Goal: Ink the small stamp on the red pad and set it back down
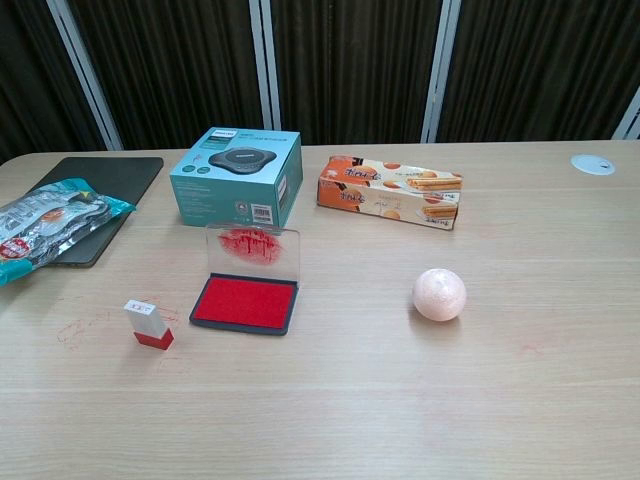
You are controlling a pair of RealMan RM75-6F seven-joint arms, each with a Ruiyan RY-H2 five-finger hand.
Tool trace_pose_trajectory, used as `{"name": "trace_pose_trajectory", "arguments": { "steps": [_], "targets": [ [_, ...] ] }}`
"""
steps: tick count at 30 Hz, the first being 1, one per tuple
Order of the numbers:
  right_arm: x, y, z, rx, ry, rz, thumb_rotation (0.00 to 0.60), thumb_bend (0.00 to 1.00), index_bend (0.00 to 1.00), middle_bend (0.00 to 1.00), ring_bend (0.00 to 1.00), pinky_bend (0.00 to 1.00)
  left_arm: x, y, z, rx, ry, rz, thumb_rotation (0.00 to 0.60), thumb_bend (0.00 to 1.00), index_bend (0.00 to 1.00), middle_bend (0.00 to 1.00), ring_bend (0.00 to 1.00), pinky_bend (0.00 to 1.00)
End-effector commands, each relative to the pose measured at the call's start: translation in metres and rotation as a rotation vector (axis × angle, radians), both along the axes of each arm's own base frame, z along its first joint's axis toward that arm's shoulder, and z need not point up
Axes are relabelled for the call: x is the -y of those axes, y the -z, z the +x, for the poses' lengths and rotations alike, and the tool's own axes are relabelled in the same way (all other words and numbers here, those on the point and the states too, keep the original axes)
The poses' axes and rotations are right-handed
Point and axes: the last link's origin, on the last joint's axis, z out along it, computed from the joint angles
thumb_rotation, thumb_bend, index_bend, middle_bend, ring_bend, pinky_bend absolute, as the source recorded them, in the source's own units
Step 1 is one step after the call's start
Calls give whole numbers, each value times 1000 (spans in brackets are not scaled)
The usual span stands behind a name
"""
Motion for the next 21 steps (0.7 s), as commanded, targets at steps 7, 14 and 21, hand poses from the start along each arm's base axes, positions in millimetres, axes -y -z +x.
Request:
{"name": "trace_pose_trajectory", "arguments": {
  "steps": [7,14,21],
  "targets": [
    [1,-1,0,7,6,-5,600,0,0,0,0,0,-3,7,5,31,24,-33,600,0,0,0,452,630],
    [5,-1,-4,7,24,-3,600,0,0,0,0,0,-30,55,20,70,53,-158,600,0,0,0,798,958],
    [7,2,-8,2,38,10,600,0,0,0,0,0,-49,101,28,60,11,-318,600,0,0,86,833,979]
  ]
}}
